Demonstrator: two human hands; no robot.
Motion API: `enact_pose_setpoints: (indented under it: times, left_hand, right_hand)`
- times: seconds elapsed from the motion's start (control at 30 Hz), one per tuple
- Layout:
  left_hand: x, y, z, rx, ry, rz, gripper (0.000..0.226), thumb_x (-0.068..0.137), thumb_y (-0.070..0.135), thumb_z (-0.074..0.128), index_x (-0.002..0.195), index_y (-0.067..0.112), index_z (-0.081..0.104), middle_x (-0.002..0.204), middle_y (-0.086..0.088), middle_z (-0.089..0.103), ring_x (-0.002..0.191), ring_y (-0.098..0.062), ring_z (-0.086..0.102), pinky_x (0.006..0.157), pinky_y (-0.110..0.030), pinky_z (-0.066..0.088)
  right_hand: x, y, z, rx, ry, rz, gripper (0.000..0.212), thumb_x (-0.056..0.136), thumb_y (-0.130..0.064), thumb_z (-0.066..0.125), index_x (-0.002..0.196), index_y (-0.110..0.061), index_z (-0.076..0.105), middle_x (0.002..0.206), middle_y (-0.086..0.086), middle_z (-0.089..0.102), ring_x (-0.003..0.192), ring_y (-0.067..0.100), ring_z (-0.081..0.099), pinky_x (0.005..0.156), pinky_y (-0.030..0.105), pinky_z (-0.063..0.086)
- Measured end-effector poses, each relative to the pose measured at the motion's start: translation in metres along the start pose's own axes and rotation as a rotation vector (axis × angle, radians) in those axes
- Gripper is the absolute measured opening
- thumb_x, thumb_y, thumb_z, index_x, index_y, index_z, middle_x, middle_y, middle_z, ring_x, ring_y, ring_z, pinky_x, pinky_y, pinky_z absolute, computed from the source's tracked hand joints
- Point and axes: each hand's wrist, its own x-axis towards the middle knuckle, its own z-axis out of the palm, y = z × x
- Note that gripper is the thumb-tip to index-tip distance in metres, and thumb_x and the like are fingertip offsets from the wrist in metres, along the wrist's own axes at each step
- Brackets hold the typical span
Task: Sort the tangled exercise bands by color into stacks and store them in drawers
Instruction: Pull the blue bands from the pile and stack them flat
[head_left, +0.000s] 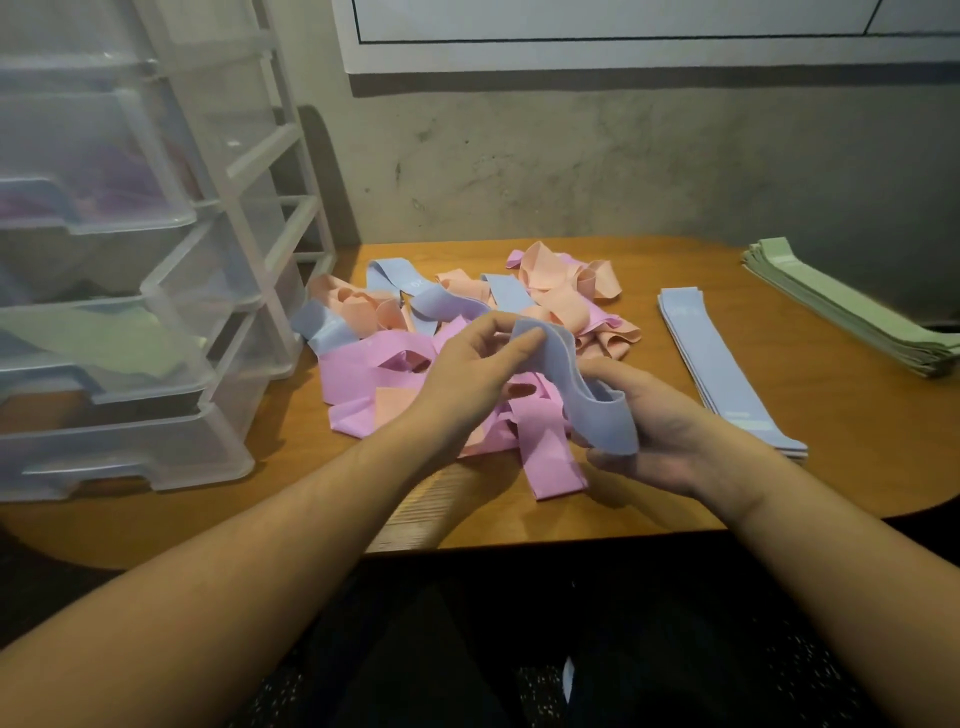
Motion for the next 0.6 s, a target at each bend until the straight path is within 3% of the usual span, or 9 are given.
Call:
enact_pose_setpoints:
  times: [0.1,0.23,0.37,0.5,0.6]
  left_hand:
    - [0.003,0.004,0.002,-0.027,0.092,-0.004,0.016,0.100,0.031,0.060,0.113,0.022,0.062,0.108,0.001,0.068,0.102,-0.015,0.067,0.084,-0.029,0.059]
    - [0.003,0.018,0.003,-0.242,0.132,-0.057,0.007,0.101,0.022,0.059,0.107,0.019,0.062,0.098,-0.002,0.068,0.087,-0.014,0.066,0.067,-0.027,0.057]
    - [0.002,0.032,0.003,-0.281,0.161,-0.078,0.009,0.101,0.022,0.060,0.110,0.019,0.061,0.099,-0.004,0.066,0.087,-0.018,0.065,0.066,-0.033,0.056]
    - [0.000,0.046,0.008,-0.273,0.148,-0.059,0.008,0.099,0.026,0.064,0.105,0.021,0.062,0.095,-0.003,0.068,0.088,-0.023,0.065,0.079,-0.046,0.051]
    - [-0.003,0.058,0.015,-0.232,0.114,-0.006,0.012,0.100,0.023,0.061,0.111,0.017,0.061,0.091,0.000,0.068,0.079,-0.012,0.066,0.072,-0.036,0.056]
  right_hand:
    - [-0.005,-0.003,-0.003,0.004,-0.001,-0.054,0.034,0.089,-0.042,0.067,0.110,-0.016,0.066,0.086,0.011,0.073,0.080,0.020,0.066,0.064,0.027,0.052]
    - [-0.010,-0.009,-0.013,0.045,0.009,-0.135,0.030,0.092,-0.036,0.066,0.112,-0.014,0.065,0.105,0.013,0.070,0.097,0.025,0.070,0.076,0.039,0.059]
    - [-0.008,-0.009,-0.025,-0.087,0.169,-0.207,0.028,0.090,-0.036,0.070,0.111,-0.018,0.069,0.117,0.010,0.066,0.108,0.027,0.065,0.087,0.045,0.058]
    - [-0.014,-0.009,-0.030,-0.357,0.233,-0.379,0.015,0.094,-0.015,0.063,0.102,-0.023,0.074,0.108,0.001,0.073,0.096,0.018,0.066,0.078,0.036,0.052]
    - [-0.019,-0.011,-0.026,-0.375,0.240,-0.490,0.023,0.095,-0.008,0.054,0.100,-0.022,0.072,0.090,-0.002,0.075,0.085,0.016,0.068,0.081,0.036,0.051]
